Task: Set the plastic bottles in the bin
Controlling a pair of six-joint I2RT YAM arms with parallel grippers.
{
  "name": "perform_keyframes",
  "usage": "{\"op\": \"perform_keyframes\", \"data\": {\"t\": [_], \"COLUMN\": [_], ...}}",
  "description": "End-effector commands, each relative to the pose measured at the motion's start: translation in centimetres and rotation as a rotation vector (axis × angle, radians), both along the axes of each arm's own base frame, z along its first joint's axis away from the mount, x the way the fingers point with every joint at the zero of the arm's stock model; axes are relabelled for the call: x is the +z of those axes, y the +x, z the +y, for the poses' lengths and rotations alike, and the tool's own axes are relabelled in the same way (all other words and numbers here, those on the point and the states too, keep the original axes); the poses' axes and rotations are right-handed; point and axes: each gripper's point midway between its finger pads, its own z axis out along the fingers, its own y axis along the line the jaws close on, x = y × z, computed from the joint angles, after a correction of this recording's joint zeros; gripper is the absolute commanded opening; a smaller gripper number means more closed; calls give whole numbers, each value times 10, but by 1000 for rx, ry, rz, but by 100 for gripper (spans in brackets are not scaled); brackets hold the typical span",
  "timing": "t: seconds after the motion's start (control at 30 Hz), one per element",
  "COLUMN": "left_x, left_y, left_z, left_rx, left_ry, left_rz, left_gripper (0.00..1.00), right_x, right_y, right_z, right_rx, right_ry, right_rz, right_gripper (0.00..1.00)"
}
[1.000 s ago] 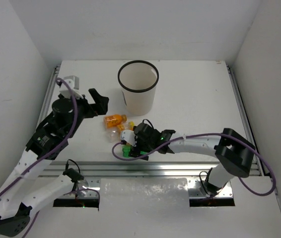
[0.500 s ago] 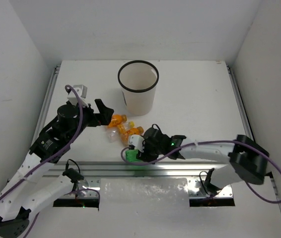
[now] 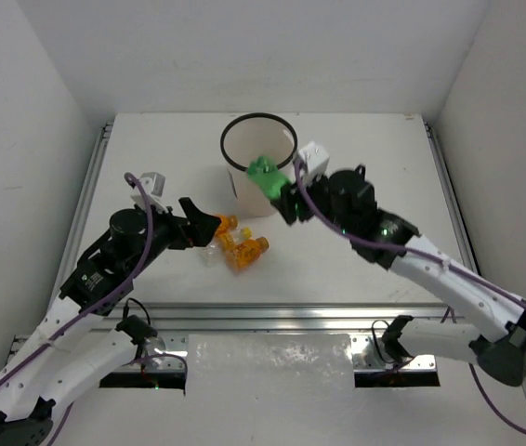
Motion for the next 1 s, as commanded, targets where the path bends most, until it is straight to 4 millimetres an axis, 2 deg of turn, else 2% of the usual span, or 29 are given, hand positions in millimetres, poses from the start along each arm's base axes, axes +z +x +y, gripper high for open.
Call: {"op": "perform_keyframes", "data": {"t": [0.0, 0.03, 0.07, 0.13, 0.17, 0.2, 0.23, 0.27, 0.3, 0.33, 0.37, 0.4, 0.43, 0.5, 0.53, 0.57, 0.6, 0.67, 0.73, 0.77, 0.8, 0.83, 0.87, 0.9, 0.93, 0.97], "left_x": [-13, -21, -24, -31, -34, -35, -37, -38, -39, -38, -39, -38, -38, -36, -39, -40, -46, -55, -70, -76, -85, -95, -101, -107, -119, -124], "left_y": [9, 10, 11, 13, 14, 14, 15, 14, 14, 15, 13, 13, 13, 9, 9, 5, 7, 4, 9, 9, 12, 20, 24, 28, 35, 40], "left_z": [11, 11, 12, 15, 17, 18, 19, 20, 21, 22, 24, 25, 24, 10, 4, -7, -13, -26, -39, -48, -64, -75, -80, -84, -89, -91], "left_rx": [86, 91, 96, 116, 128, 131, 131, 130, 129, 130, 133, 129, 108, 18, -22, -89, -122, -193, -210, -224, -242, -237, -235, -234, -234, -232], "left_ry": [23, 36, 43, 67, 81, 89, 104, 113, 125, 141, 154, 161, 175, 164, 177, 160, 174, 176, 230, 252, 298, 333, 348, 360, 389, 408], "left_rz": [28, 44, 52, 70, 80, 86, 94, 95, 96, 96, 101, 96, 87, 77, 81, 83, 96, 132, 185, 201, 235, 272, 292, 304, 327, 332], "left_gripper": [100, 100, 100, 100, 100, 100, 100, 100, 100, 100, 100, 100, 100, 100, 100, 100, 100, 100, 99, 99, 99, 99, 99, 99, 99, 99], "right_x": [62, 64, 74, 76, 76, 72, 88, 87, 62, 73, 70, 65, 74, 88, 104, 112, 125, 131, 130, 126, 115, 80, 72, 83, 51, 45], "right_y": [55, 67, 95, 119, 141, 151, 161, 170, 184, 190, 194, 198, 198, 194, 188, 185, 174, 164, 139, 128, 106, 95, 84, 64, 52, 42], "right_z": [-5, -5, -2, 3, 8, 12, 16, 19, 27, 28, 29, 33, 34, 36, 33, 29, 23, 5, -18, -26, -39, -45, -52, -63, -65, -68], "right_rx": [-106, -117, -142, -135, -143, -132, -111, -110, -106, -110, -111, -112, -112, -102, -112, -127, -134, -201, -246, -251, -250, -260, -267, -259, -239, -226], "right_ry": [68, 40, 20, -3, -24, -34, -29, -46, -88, -90, -96, -99, -83, -42, -11, 1, 27, 27, 34, 32, 39, 19, 27, 70, 54, 61], "right_rz": [-63, -50, -66, -56, -50, -43, -72, -69, -26, -26, -16, -5, -15, -19, -27, -29, -26, -21, 0, 4, 15, 72, 82, 55, 105, 114], "right_gripper": [29, 29, 29, 30, 32, 33, 35, 38, 41, 46, 55, 82, 98, 99, 99, 99, 99, 99, 99, 99, 99, 99, 99, 99, 99, 99]}}
